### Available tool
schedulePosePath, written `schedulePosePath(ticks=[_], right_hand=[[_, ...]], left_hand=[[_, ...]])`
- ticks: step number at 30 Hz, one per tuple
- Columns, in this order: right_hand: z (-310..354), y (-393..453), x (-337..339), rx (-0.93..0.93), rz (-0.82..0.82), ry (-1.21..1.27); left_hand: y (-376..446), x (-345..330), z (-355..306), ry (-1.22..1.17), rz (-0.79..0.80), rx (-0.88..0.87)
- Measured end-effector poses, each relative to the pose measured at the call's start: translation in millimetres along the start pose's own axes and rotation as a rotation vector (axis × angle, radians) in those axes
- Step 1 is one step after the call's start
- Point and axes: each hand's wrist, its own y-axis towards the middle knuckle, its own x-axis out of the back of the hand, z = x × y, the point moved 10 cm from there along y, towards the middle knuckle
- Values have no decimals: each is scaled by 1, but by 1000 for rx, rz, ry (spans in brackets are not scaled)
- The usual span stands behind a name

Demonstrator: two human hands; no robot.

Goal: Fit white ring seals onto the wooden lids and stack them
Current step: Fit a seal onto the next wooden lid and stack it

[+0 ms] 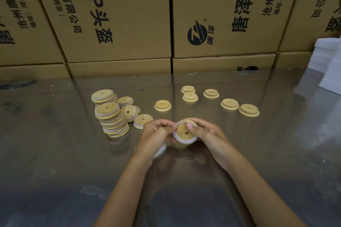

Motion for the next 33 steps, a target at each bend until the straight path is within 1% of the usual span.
schedulePosePath(ticks=[3,6,9,18,21,27,30,33], right_hand=[[-1,1,6,-6,-67,17],[-5,3,13,-36,-128,142],[-5,3,19,-47,-163,212],[-4,3,18,-49,-144,211],[-4,3,18,-52,-153,197],[-5,-3,18,-84,-183,165],[-5,-4,17,-83,-169,174],[-6,-4,17,-83,-160,185]], left_hand=[[1,-5,1,2,36,1],[2,-8,7,2,40,19],[-1,-15,10,18,63,15],[-6,-23,12,77,50,-7],[-9,-21,6,174,-10,-70],[-11,-18,-7,223,-49,-159],[-12,-21,-8,248,-25,-179],[-13,-24,-9,353,14,-205]])
